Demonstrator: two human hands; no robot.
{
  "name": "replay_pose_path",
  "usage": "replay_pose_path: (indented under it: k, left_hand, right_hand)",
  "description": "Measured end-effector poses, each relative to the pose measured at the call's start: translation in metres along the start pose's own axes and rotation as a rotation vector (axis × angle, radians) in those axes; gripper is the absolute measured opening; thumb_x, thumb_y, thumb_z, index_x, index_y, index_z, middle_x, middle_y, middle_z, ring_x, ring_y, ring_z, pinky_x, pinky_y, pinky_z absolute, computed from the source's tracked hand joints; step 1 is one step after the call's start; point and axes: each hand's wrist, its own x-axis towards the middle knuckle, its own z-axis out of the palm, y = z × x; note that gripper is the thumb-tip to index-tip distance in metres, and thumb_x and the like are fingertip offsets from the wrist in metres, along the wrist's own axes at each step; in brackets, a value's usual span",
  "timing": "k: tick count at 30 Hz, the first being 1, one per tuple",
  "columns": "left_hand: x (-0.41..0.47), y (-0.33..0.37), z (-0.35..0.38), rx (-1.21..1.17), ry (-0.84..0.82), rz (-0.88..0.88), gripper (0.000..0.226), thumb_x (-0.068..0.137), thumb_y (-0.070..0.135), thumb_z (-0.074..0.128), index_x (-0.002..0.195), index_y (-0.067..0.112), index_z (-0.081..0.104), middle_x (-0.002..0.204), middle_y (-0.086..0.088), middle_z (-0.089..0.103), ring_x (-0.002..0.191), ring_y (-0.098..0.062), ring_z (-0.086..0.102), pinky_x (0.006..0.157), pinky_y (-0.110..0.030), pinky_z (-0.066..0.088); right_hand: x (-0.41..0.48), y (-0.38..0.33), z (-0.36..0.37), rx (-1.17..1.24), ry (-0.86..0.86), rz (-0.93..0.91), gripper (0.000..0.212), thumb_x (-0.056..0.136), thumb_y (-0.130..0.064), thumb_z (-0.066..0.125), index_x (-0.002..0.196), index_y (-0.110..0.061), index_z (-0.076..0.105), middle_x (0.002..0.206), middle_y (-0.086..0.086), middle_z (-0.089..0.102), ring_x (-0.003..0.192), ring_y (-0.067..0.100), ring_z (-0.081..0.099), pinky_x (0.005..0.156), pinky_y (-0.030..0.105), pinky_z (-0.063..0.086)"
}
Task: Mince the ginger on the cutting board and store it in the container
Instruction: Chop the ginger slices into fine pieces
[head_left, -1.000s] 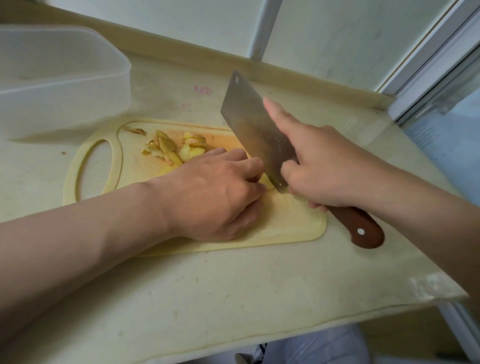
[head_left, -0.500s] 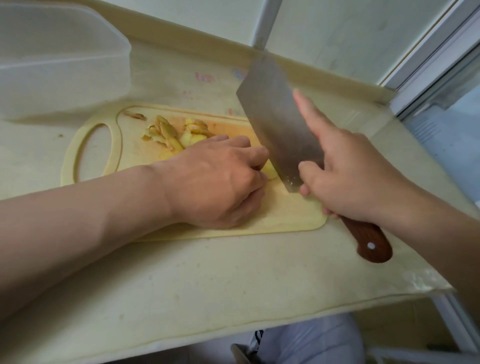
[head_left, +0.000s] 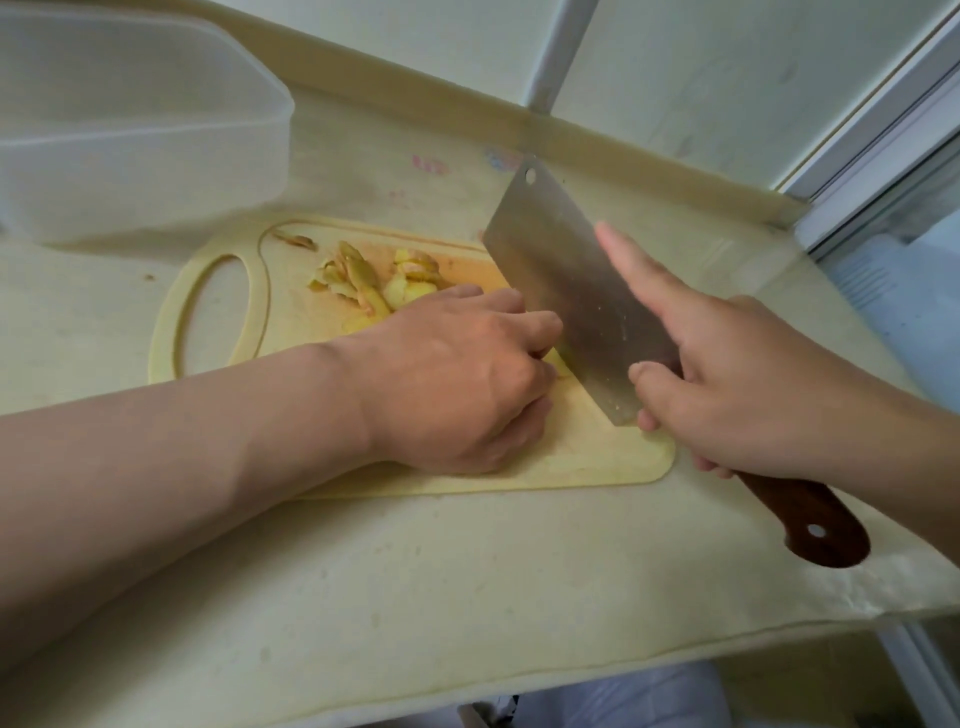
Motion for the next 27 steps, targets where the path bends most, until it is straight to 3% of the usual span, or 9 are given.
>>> replay_pose_path:
  k: [7, 12, 17, 23, 27]
  left_hand:
    - [0.002, -0.001, 0.001, 0.008, -0.007, 0.005, 0.044, 0.097, 0.041, 0.037, 0.09, 0.015, 0.072, 0.094, -0.004, 0.056, 0.081, -0.028, 0.051, 0.069, -0.044, 0.05]
    - [0.0, 0.0, 0.001, 0.001, -0.012, -0.002, 0.048, 0.099, 0.04, 0.032, 0.096, 0.013, 0.072, 0.097, -0.005, 0.058, 0.084, -0.03, 0.054, 0.072, -0.044, 0.049]
    - [0.0, 0.0, 0.002, 0.007, 0.003, -0.001, 0.047, 0.1, 0.04, 0.033, 0.096, 0.013, 0.071, 0.098, -0.005, 0.057, 0.083, -0.03, 0.053, 0.071, -0.043, 0.049]
    - [0.0, 0.001, 0.0, 0.009, 0.014, 0.017, 0.048, 0.097, 0.04, 0.033, 0.093, 0.012, 0.072, 0.095, -0.006, 0.058, 0.082, -0.03, 0.054, 0.068, -0.044, 0.051]
    - [-0.001, 0.001, 0.0, 0.016, 0.012, 0.012, 0.046, 0.098, 0.04, 0.035, 0.094, 0.012, 0.072, 0.095, -0.005, 0.058, 0.081, -0.03, 0.053, 0.068, -0.044, 0.05]
  right_hand:
    - [0.024, -0.002, 0.004, 0.035, 0.075, -0.02, 0.096, 0.097, -0.009, 0.05, 0.156, -0.064, -0.003, 0.072, 0.002, 0.074, 0.046, 0.018, 0.068, 0.048, 0.036, 0.061]
    - [-0.006, 0.007, 0.012, 0.083, 0.151, -0.004, 0.095, 0.1, -0.015, 0.05, 0.149, -0.072, -0.008, 0.073, 0.011, 0.074, 0.049, 0.024, 0.066, 0.052, 0.045, 0.061]
    - [-0.014, 0.008, 0.008, 0.003, 0.097, -0.038, 0.093, 0.101, -0.015, 0.049, 0.151, -0.069, -0.007, 0.072, 0.011, 0.072, 0.049, 0.022, 0.064, 0.054, 0.047, 0.058]
    - [0.017, -0.01, -0.002, -0.033, -0.004, -0.024, 0.098, 0.094, -0.007, 0.048, 0.156, -0.062, -0.004, 0.075, 0.005, 0.07, 0.043, 0.018, 0.066, 0.047, 0.038, 0.061]
    - [0.02, -0.01, 0.009, 0.028, 0.135, -0.057, 0.097, 0.093, -0.006, 0.048, 0.158, -0.059, 0.0, 0.067, 0.005, 0.069, 0.046, 0.019, 0.066, 0.052, 0.044, 0.061]
